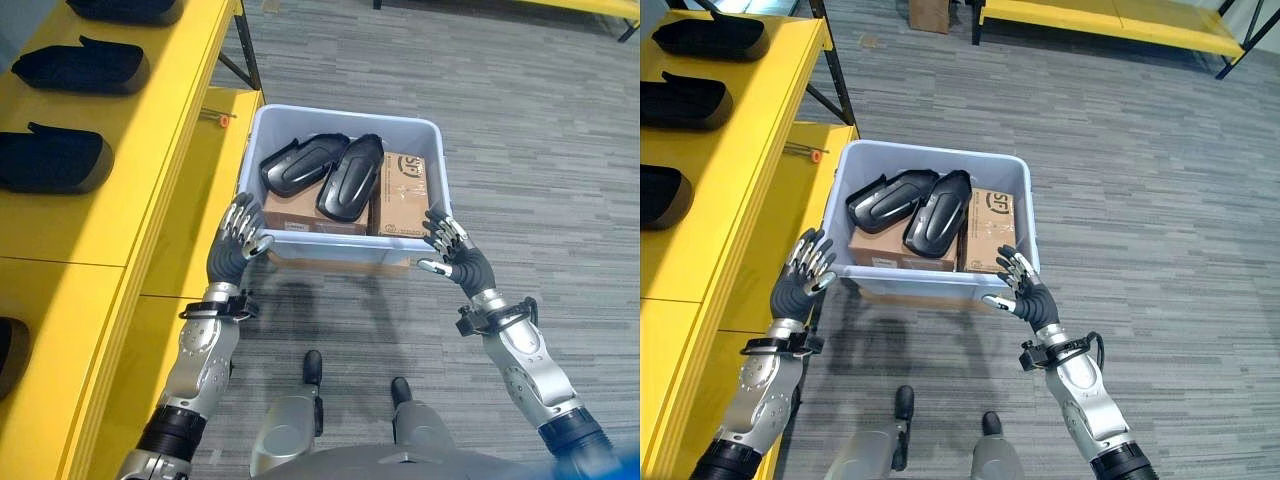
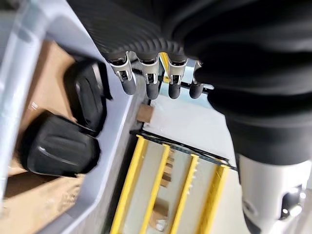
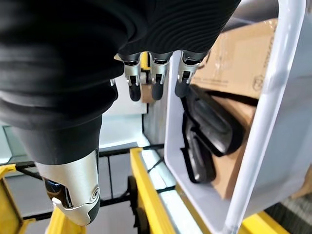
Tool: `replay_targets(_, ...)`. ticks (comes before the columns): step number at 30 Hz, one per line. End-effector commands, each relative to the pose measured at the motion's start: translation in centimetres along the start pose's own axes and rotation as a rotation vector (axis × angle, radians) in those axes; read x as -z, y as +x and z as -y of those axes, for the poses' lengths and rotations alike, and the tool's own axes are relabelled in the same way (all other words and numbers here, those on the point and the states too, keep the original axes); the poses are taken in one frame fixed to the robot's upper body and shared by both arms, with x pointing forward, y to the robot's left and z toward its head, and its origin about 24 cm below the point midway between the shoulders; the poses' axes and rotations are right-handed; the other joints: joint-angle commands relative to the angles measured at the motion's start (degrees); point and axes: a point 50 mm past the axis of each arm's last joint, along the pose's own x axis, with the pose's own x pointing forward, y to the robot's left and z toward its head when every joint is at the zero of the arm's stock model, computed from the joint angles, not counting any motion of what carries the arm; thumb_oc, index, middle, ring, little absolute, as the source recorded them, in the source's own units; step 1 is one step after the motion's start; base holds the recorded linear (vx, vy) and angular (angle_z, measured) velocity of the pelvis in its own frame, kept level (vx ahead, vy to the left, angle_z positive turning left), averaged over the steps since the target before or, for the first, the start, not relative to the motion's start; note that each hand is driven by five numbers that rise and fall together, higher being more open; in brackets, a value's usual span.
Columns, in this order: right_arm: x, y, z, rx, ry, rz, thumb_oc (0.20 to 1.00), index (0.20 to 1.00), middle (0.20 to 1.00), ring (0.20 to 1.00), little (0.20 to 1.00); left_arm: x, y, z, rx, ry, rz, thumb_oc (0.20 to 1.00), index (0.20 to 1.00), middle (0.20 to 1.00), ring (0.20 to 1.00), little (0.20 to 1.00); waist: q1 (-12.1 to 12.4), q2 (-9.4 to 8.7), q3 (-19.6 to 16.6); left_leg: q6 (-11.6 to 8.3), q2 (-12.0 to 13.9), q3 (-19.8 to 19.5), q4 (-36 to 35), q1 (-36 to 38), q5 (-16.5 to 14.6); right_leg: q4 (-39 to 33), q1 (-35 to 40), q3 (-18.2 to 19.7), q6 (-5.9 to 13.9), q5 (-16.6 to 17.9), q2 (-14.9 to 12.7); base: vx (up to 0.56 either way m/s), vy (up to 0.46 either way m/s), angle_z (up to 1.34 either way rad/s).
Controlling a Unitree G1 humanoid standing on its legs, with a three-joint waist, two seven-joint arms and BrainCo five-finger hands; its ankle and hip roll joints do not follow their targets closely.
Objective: Move parts from the plastic box to the shelf.
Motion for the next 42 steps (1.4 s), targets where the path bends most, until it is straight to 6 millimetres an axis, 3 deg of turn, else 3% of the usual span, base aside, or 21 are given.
replay_targets(1, -1.4, 0.4, -0.3, -0.011, 0.009, 0.092, 1.000, 1.000, 1.000, 1.000, 1.000, -2.2, -0.3, 0.2, 0.038, 0.077, 0.106, 1.000, 1.000, 1.000, 1.000, 1.000, -0.29, 0.32, -1.50, -1.61, 4.70, -3.67, -0.87, -1.62, 0.27, 7.61, -2.49, -1.24, 1.98, 11.42, -0.76, 0.07, 0.176, -0.10)
replay_targets(3, -1.3, 0.8, -0.9, -0.035, 0.018, 0.085, 1.000, 1.000, 1.000, 1.000, 1.000, -2.3, -0.1, 0.3, 0.041, 0.095, 0.107, 1.000, 1.000, 1.000, 1.000, 1.000, 0.42, 0.80, -0.62, -1.09, 4.44, -2.03, -2.59, 1.50, -0.88, 9.28, -5.69, -8.82, 0.03, 9.53, -1.05, 0.10, 0.166, -0.19)
replay_targets(5, -1.5, 1.3, -1.0, -0.050, 0.015, 0.095, 1.000, 1.000, 1.000, 1.000, 1.000, -2.2, 0.0, 0.3, 0.041, 0.085, 0.109, 1.000, 1.000, 1.000, 1.000, 1.000, -0.07, 0.97, -0.15, -1.49, 4.50, -0.98, -4.21, 3.43, -1.08, 4.92, -8.82, -11.20, -0.70, 5.68, 2.54, 0.09, 0.049, -0.49)
replay_targets(7, -1.7, 1.5, -1.0, -0.058, 0.010, 0.104, 1.000, 1.000, 1.000, 1.000, 1.000, -2.1, 0.0, 0.4, 0.028, 0.067, 0.109, 1.000, 1.000, 1.000, 1.000, 1.000, -0.72, 0.67, 0.38, -1.82, 4.14, -0.33, -5.13, 4.94, -1.50, -0.91, -11.81, -13.65, -0.93, 6.17, 4.86, 0.11, -0.024, -0.62)
replay_targets(8, -1.8, 1.4, -0.9, -0.055, 0.010, 0.107, 1.000, 1.000, 1.000, 1.000, 1.000, -2.0, 0.0, 0.5, 0.029, 0.059, 0.109, 1.000, 1.000, 1.000, 1.000, 1.000, -0.91, 0.38, 0.29, -2.10, 3.72, -0.16, -5.45, 5.59, -1.58, -4.59, -10.90, -14.83, -1.09, 7.04, 4.17, 0.15, -0.078, -0.32)
replay_targets(12, -1.5, 1.0, -0.7, -0.037, 0.010, 0.095, 1.000, 1.000, 1.000, 1.000, 1.000, -0.8, -0.3, 1.3, 0.051, 0.008, 0.071, 1.000, 1.000, 1.000, 1.000, 1.000, -2.13, 0.78, -1.15, -2.93, 3.22, -1.73, -7.77, 7.31, -1.34, -8.86, -8.27, -9.30, -2.05, 7.42, 6.18, 0.15, -0.112, 0.37)
replay_targets(16, -1.8, 0.9, -0.3, -0.023, 0.001, 0.108, 1.000, 1.000, 1.000, 1.000, 1.000, -0.8, -0.3, 1.7, 0.055, -0.030, 0.077, 1.000, 1.000, 1.000, 1.000, 1.000, -2.36, 1.69, -3.10, -3.83, 4.05, -1.78, -8.01, 7.10, -1.34, -10.74, -6.78, -11.67, -2.84, 7.73, 5.99, 0.12, -0.136, 0.46)
replay_targets(22, -2.2, 1.1, 0.1, 0.004, -0.006, 0.124, 1.000, 1.000, 1.000, 1.000, 1.000, -0.5, -0.4, 2.3, 0.052, -0.073, 0.067, 1.000, 1.000, 1.000, 1.000, 1.000, -3.11, 3.83, -3.77, -4.99, 6.43, -2.78, -5.05, 8.46, -3.49, -5.29, -5.69, -13.97, -4.48, 3.18, 6.78, 0.17, -0.150, 0.08)
replay_targets(24, -2.2, 1.2, 0.4, 0.025, 0.005, 0.129, 1.000, 1.000, 1.000, 1.000, 1.000, -0.6, -0.3, 2.5, 0.061, -0.088, 0.069, 1.000, 1.000, 1.000, 1.000, 1.000, -3.27, 4.17, -2.99, -5.76, 6.04, -2.97, 2.24, 6.78, -4.68, -3.65, -5.14, -13.97, -5.58, 1.46, 6.83, 0.14, -0.155, 0.20)
replay_targets(25, -2.3, 1.1, 0.5, 0.025, -0.007, 0.134, 1.000, 1.000, 1.000, 1.000, 1.000, -0.6, -0.1, 2.7, 0.068, -0.097, 0.072, 1.000, 1.000, 1.000, 1.000, 1.000, -2.61, 3.95, -1.21, -6.68, 5.10, -4.02, 13.01, 2.22, -1.99, -3.42, -3.34, -13.81, -6.95, 0.44, 6.81, 0.08, -0.140, 0.18)
replay_targets(27, -2.4, 1.1, 0.6, 0.027, -0.012, 0.138, 1.000, 1.000, 1.000, 1.000, 1.000, -0.7, -0.1, 2.8, 0.072, -0.102, 0.074, 1.000, 1.000, 1.000, 1.000, 1.000, -2.58, 4.00, -0.57, -6.98, 4.73, -4.91, 17.13, 0.17, -1.10, -3.25, -3.06, -14.26, -7.34, 0.25, 6.73, 0.02, -0.076, 0.16)
replay_targets(28, -3.0, 1.2, 0.8, 0.025, -0.039, 0.157, 1.000, 1.000, 1.000, 1.000, 1.000, -0.9, 0.1, 2.8, 0.070, -0.105, 0.084, 1.000, 1.000, 1.000, 1.000, 1.000, -1.49, 3.41, 1.02, -7.56, 2.25, -8.30, 23.16, -3.71, 0.87, -3.05, -2.42, -13.97, -7.78, -0.10, 6.22, 0.08, 0.006, 0.07)
replay_targets(31, -3.1, 1.0, 1.4, 0.079, -0.056, 0.168, 1.000, 1.000, 1.000, 1.000, 1.000, -1.1, 0.0, 2.5, 0.044, -0.109, 0.096, 1.000, 1.000, 1.000, 1.000, 1.000, -1.51, 2.55, 1.63, -7.30, 10.25, -9.06, 14.40, -5.40, 3.37, -1.49, -2.66, -12.53, -7.09, -1.54, 4.79, 0.14, 0.125, -0.05)
replay_targets(32, -3.0, 0.8, 1.4, 0.100, -0.045, 0.174, 1.000, 1.000, 1.000, 1.000, 1.000, -1.3, 0.0, 2.2, 0.027, -0.101, 0.109, 1.000, 1.000, 1.000, 1.000, 1.000, -1.43, 3.39, 1.80, -7.63, 15.84, -8.83, 2.07, -3.34, 6.31, 0.41, -3.73, -11.38, -6.50, -2.71, 4.95, 0.13, 0.269, -0.21)
replay_targets(33, -2.9, 0.8, 1.3, 0.097, -0.050, 0.175, 1.000, 1.000, 1.000, 1.000, 1.000, -1.2, 0.0, 2.2, 0.018, -0.096, 0.108, 1.000, 1.000, 1.000, 1.000, 1.000, -1.36, 4.02, 1.85, -8.32, 17.39, -8.59, -1.47, -2.96, 8.50, 0.96, -4.22, -10.84, -6.22, -2.97, 5.03, 0.11, 0.323, -0.41)
replay_targets(34, -3.0, 0.8, 1.3, 0.097, -0.065, 0.180, 1.000, 1.000, 1.000, 1.000, 1.000, -1.3, 0.1, 2.2, 0.013, -0.098, 0.114, 1.000, 1.000, 1.000, 1.000, 1.000, -1.26, 4.65, 1.82, -9.01, 17.92, -8.87, -2.66, -2.94, 9.61, 1.46, -4.65, -10.41, -5.78, -3.25, 4.73, 0.05, 0.280, -0.30)
replay_targets(35, -3.0, 1.0, 1.0, 0.079, -0.063, 0.177, 1.000, 1.000, 1.000, 1.000, 1.000, -1.4, 0.2, 2.1, 0.009, -0.106, 0.122, 1.000, 1.000, 1.000, 1.000, 1.000, -1.23, 5.10, 1.76, -8.75, 17.35, -9.78, -2.63, -1.69, 6.97, 2.60, -5.50, -9.32, -5.38, -4.13, 4.60, 0.04, 0.292, -0.42)
replay_targets(37, -3.2, 1.4, 0.5, 0.050, -0.060, 0.186, 1.000, 1.000, 1.000, 1.000, 1.000, -1.9, 0.3, 2.1, 0.012, -0.093, 0.144, 1.000, 1.000, 1.000, 1.000, 1.000, -1.14, 5.75, 1.44, -9.17, 17.33, -9.61, -3.03, -1.38, 5.64, 3.40, -6.64, -8.33, -4.96, -3.34, 4.34, 0.04, 0.281, -0.83)
replay_targets(41, -3.3, 1.8, 0.2, 0.057, -0.043, 0.194, 1.000, 1.000, 1.000, 1.000, 1.000, -2.3, 0.4, 2.0, 0.019, -0.063, 0.164, 1.000, 1.000, 1.000, 1.000, 1.000, -1.24, 5.10, 2.39, -8.69, 13.93, -6.87, 1.01, -1.53, 1.27, 0.70, -4.86, -7.89, -2.40, -0.63, 0.29, 0.04, 0.304, -0.14)
replay_targets(42, -3.2, 2.0, 0.0, 0.050, -0.029, 0.188, 1.000, 1.000, 1.000, 1.000, 1.000, -2.5, 0.3, 1.7, 0.013, -0.045, 0.169, 1.000, 1.000, 1.000, 1.000, 1.000, -0.90, 4.67, 2.52, -8.25, 12.15, -5.74, 1.63, -1.72, -0.22, -2.40, -4.19, -7.43, -1.02, 1.36, -2.13, 0.00, 0.296, 0.09)
